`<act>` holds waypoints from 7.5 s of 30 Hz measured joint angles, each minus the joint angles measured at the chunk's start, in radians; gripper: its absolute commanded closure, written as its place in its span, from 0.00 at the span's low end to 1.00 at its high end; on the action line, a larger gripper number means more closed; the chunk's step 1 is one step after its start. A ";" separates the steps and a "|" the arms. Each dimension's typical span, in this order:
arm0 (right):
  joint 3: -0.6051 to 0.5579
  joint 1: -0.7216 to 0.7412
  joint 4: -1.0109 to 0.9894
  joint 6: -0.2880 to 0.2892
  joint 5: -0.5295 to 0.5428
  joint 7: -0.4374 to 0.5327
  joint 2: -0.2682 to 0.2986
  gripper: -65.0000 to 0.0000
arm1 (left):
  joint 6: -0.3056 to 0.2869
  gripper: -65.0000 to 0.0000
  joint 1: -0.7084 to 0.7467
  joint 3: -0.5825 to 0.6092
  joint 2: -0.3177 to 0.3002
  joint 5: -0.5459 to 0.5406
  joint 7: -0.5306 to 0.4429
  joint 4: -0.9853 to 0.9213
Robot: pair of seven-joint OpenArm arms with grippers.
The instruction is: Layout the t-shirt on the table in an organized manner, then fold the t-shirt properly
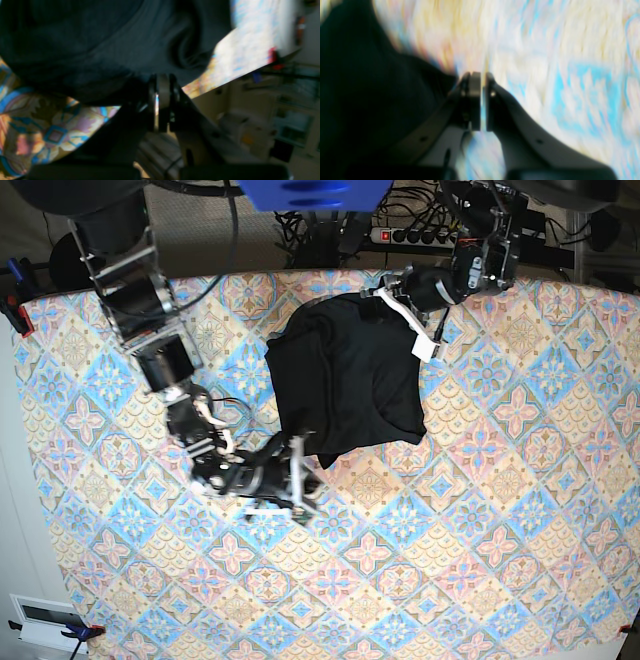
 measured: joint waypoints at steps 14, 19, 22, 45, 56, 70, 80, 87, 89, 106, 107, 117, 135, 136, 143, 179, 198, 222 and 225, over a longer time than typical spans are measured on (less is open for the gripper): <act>-0.010 -0.003 -0.147 0.018 -0.278 0.072 -0.092 0.97 | -0.001 1.00 -0.115 -0.018 0.037 0.116 0.000 -0.144; -0.014 -0.021 -0.031 0.025 -0.273 -0.036 -0.003 0.97 | -0.026 1.00 -0.197 -0.016 0.041 0.117 0.010 -0.233; -0.001 -0.105 0.090 0.008 -0.289 -0.078 0.080 0.97 | -0.018 1.00 -0.240 -0.013 0.047 0.134 0.009 -0.256; 0.117 -0.423 0.598 0.036 -0.264 -0.239 0.211 0.98 | 0.000 1.00 -0.533 -0.124 0.061 0.106 -0.098 -0.420; 0.300 -0.388 0.430 0.027 -0.289 -0.256 0.163 0.98 | 0.001 1.00 -0.275 -0.265 0.011 -0.093 -0.061 -0.288; 0.276 -0.323 0.323 0.016 -0.283 -0.230 0.059 0.98 | -0.010 1.00 -0.385 -0.212 0.147 0.064 -0.077 -0.476; 0.279 -0.499 0.529 0.011 -0.285 -0.273 0.063 0.98 | -0.026 1.00 -0.570 -0.024 0.144 0.053 -0.216 -0.703; 0.287 -0.527 0.647 0.024 -0.284 -0.317 0.063 1.00 | -0.025 1.00 -0.659 0.086 0.146 0.042 -0.285 -0.789; 0.318 -0.542 0.678 0.024 -0.281 -0.318 0.062 1.00 | -0.008 1.00 -0.648 0.085 0.146 0.065 -0.269 -0.741; 0.447 -0.685 0.889 0.024 -0.162 -0.321 -0.192 1.00 | 0.000 1.00 -0.330 -0.445 0.093 0.082 -0.060 -0.325; 0.447 -0.684 0.883 0.023 -0.162 -0.325 -0.227 1.00 | 0.001 1.00 -0.312 -0.472 0.091 0.084 -0.064 -0.300; 0.402 -0.547 0.586 0.016 -0.168 -0.268 -0.267 1.00 | 0.001 1.00 -0.215 -0.570 0.100 0.080 -0.060 -0.225; 0.187 -0.371 0.295 0.010 -0.053 -0.169 -0.274 1.00 | 0.001 1.00 -0.201 -0.592 0.097 -0.011 -0.060 -0.225; 0.187 -0.373 0.264 0.010 -0.056 -0.154 -0.272 1.00 | 0.001 1.00 -0.200 -0.592 0.097 -0.012 -0.060 -0.225; 0.189 -0.377 0.196 -0.048 -0.058 -0.083 -0.270 1.00 | 0.001 1.00 -0.190 -0.592 0.095 -0.014 -0.063 -0.225; 0.479 -0.518 0.233 0.029 0.081 0.014 0.039 1.00 | 0.001 1.00 -0.215 -0.544 0.101 -0.015 -0.063 -0.225; 0.484 -0.642 0.681 -0.043 -0.038 -0.205 0.003 1.00 | -0.003 1.00 -0.179 -0.449 0.079 -0.020 0.006 -0.099; 0.882 -1.321 0.986 -0.044 -0.055 -0.228 0.005 1.00 | -0.006 1.00 0.288 -0.463 -0.042 -0.025 0.004 0.129; 0.900 -1.379 0.984 -0.044 -0.050 -0.217 0.002 1.00 | -0.005 1.00 0.346 -0.490 -0.047 -0.022 -0.003 0.127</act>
